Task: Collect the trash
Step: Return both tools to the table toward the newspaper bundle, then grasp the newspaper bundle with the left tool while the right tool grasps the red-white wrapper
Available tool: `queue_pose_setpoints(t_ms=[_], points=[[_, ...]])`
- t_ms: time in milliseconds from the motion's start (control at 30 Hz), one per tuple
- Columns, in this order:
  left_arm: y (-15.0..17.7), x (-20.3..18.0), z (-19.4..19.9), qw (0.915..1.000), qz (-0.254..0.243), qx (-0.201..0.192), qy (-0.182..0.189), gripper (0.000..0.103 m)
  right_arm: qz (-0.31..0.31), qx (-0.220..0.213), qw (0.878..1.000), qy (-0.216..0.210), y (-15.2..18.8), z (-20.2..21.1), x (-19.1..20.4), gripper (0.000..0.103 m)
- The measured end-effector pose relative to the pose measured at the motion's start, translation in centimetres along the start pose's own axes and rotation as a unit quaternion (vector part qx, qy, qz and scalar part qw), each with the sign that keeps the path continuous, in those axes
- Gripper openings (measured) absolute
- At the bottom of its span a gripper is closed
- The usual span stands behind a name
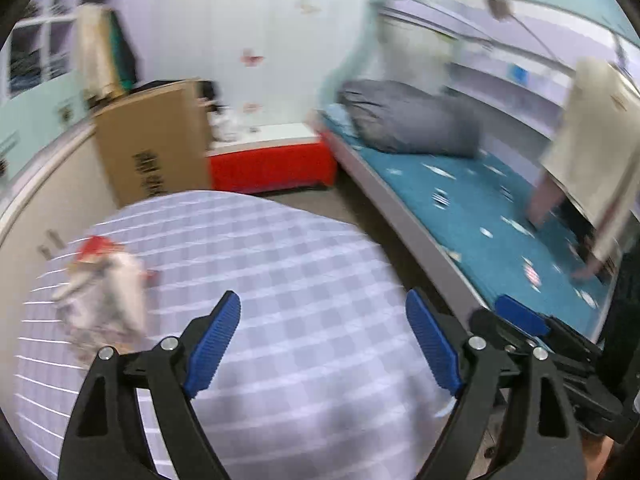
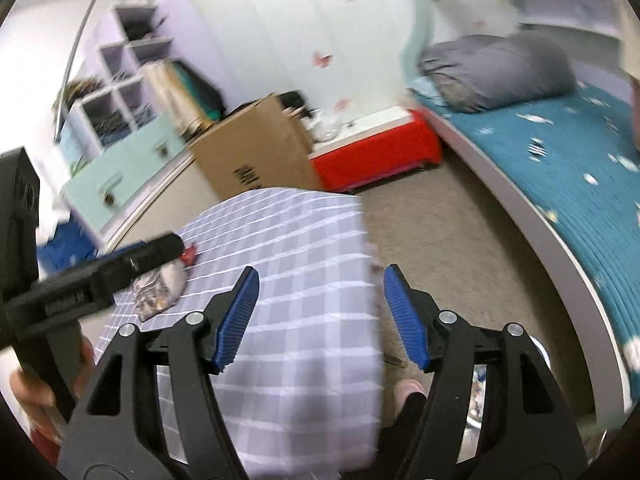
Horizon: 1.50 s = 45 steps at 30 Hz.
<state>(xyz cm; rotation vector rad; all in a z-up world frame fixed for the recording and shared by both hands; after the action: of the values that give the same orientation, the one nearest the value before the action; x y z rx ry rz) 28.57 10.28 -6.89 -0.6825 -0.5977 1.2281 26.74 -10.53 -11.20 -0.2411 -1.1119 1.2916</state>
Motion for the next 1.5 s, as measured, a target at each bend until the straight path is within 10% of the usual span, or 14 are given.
queue_pose_setpoints(t_ms=[367,767,1333,1500], points=[[-1.9,17.6,-3.8,0.9906,0.094,0.047,-0.088,0.083,0.056,0.083,0.995,-0.024,-1.1,-13.6,9.1,0.064],[-0.1,18.1,-9.1,0.9854,0.013,0.150,-0.081,0.083,0.038,0.129,0.990,-0.043,-1.6,-19.8,10.1,0.065],[5.0,24.9,-3.7,0.9828,0.124,0.108,-0.084,0.083,0.048,0.188,0.978,-0.073,2.0,-25.4,18.0,0.065],[5.5,25.3,-3.4,0.9811,0.143,0.101,-0.083,0.083,0.046,0.215,0.973,-0.070,2.9,-27.1,17.9,0.016]])
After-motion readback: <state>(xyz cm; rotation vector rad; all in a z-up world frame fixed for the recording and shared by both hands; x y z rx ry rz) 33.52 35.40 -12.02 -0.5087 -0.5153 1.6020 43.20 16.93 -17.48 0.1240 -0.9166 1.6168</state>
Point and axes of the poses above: each gripper's, at about its wrist camera, not at the fingertips, and z roughly against the way its jaws point, x to its left, y to its underside, the point moved 2 cm from there along -z, roughly the way its jaws point, and after that the axes turned 8 degrees about -z, right-handed, at the moved point
